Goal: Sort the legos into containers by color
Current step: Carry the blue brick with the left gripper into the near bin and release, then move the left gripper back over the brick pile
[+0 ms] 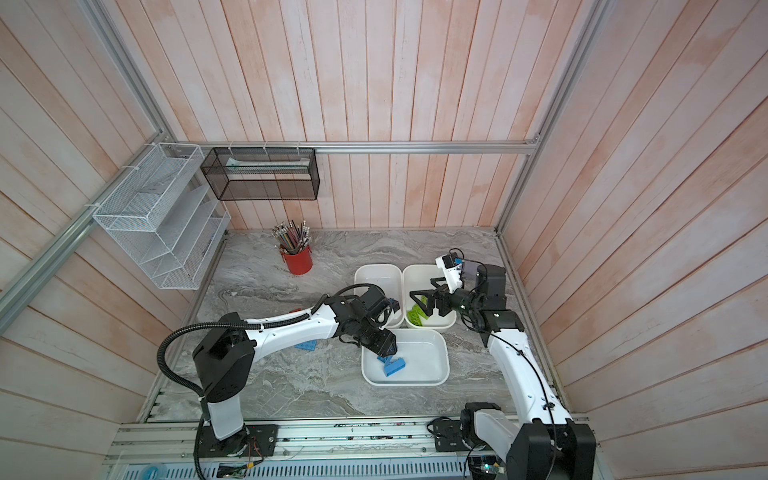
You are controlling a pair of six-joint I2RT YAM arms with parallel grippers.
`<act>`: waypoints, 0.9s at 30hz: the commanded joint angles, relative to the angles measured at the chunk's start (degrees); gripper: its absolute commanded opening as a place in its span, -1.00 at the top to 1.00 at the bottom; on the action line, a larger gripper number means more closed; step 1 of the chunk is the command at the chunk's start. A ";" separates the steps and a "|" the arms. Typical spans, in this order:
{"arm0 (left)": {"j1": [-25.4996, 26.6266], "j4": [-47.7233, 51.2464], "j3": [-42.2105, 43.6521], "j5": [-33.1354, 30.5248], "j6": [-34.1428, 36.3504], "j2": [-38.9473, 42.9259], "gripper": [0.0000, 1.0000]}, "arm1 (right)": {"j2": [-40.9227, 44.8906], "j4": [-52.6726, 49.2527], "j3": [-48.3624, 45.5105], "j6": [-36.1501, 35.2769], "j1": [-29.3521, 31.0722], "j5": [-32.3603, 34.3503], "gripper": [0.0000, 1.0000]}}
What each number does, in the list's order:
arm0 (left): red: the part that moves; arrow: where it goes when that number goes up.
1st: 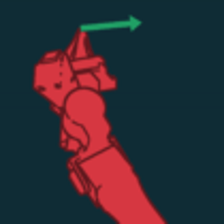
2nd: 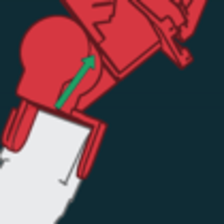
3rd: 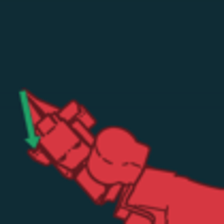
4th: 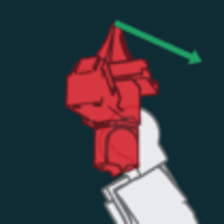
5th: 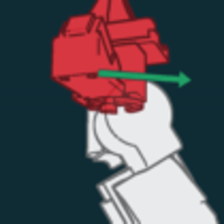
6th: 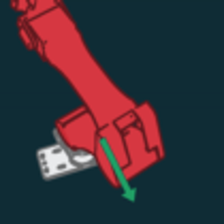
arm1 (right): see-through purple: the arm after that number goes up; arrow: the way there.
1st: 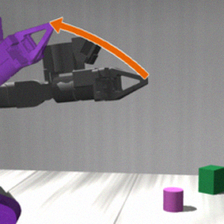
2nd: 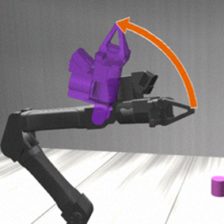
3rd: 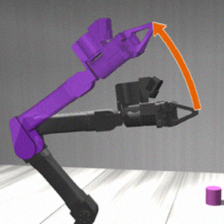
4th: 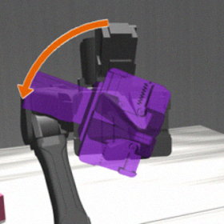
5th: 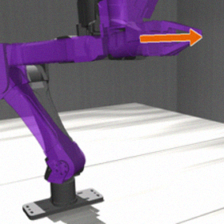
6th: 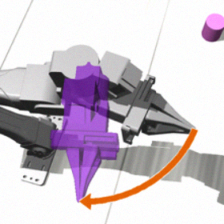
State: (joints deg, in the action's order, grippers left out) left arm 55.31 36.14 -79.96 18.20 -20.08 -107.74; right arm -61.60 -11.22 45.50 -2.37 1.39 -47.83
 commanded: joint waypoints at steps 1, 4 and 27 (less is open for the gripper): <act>0.60 -0.35 -0.28 -2.15 1.57 3.71 -0.40 | 0.77 -1.32 -0.82 -0.34 -0.22 -0.31 -0.96; -2.43 3.94 -0.29 -4.62 4.34 7.74 -0.51 | 0.37 -0.48 -0.93 0.18 -0.20 -1.45 -0.96; -29.87 23.03 21.59 -36.04 -39.55 31.62 -0.50 | -3.53 5.00 -2.27 2.00 3.97 -3.67 -0.96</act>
State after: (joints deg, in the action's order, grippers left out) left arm 26.20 53.30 -58.74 -10.13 -49.17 -76.64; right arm -64.99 -7.60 44.49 -1.02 5.13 -50.06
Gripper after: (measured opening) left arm 0.734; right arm 0.980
